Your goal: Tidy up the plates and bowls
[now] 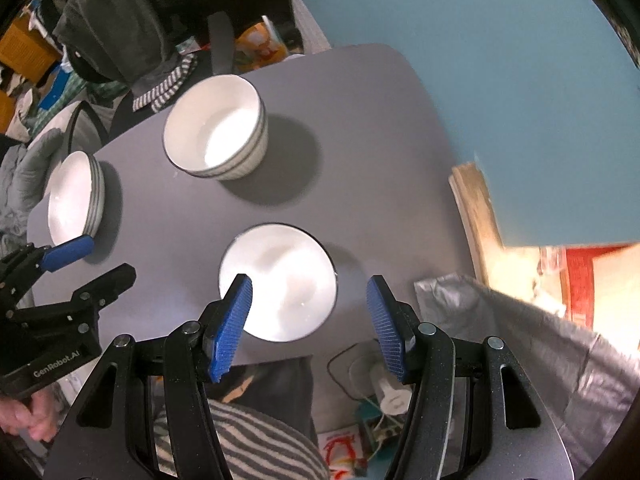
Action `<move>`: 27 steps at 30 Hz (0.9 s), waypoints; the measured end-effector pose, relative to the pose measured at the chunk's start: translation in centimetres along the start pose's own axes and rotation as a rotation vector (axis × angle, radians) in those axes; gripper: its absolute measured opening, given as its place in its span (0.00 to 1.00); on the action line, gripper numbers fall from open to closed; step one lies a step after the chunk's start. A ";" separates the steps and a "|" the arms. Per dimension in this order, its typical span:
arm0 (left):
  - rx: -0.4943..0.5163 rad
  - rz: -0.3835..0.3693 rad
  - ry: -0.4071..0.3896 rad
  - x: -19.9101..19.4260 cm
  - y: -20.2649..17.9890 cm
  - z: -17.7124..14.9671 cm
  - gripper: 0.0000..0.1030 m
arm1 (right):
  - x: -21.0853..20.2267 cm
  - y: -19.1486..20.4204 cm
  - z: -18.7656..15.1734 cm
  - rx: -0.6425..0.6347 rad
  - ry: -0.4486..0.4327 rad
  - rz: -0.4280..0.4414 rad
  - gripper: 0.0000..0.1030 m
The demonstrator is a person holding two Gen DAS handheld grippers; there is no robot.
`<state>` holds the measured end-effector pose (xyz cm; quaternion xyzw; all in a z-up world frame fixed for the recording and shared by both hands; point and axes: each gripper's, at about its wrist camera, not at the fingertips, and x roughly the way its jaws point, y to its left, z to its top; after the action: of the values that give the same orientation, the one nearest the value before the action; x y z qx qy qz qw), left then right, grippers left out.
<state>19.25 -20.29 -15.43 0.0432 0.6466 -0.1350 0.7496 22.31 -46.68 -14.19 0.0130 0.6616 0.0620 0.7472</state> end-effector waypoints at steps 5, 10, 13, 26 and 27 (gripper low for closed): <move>0.027 -0.002 0.022 0.7 -1.0 -0.3 0.64 | 0.9 -0.5 -1.4 0.028 0.011 0.002 0.57; 0.057 -0.009 0.051 2.0 -1.9 -0.2 0.64 | 2.2 -1.2 -2.7 0.055 0.013 -0.020 0.57; 0.077 -0.018 0.080 3.3 -2.2 0.0 0.64 | 3.3 -1.8 -3.2 0.071 0.020 -0.025 0.57; 0.067 -0.071 0.174 8.3 -3.2 1.7 0.64 | 8.6 -4.0 -2.7 0.137 0.061 0.054 0.57; 0.062 -0.072 0.178 8.6 -3.2 1.7 0.64 | 8.9 -4.1 -2.7 0.135 0.063 0.057 0.57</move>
<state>21.16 -25.06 -23.26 0.0550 0.7072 -0.1773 0.6822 20.95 -49.92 -23.74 0.0802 0.6867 0.0386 0.7215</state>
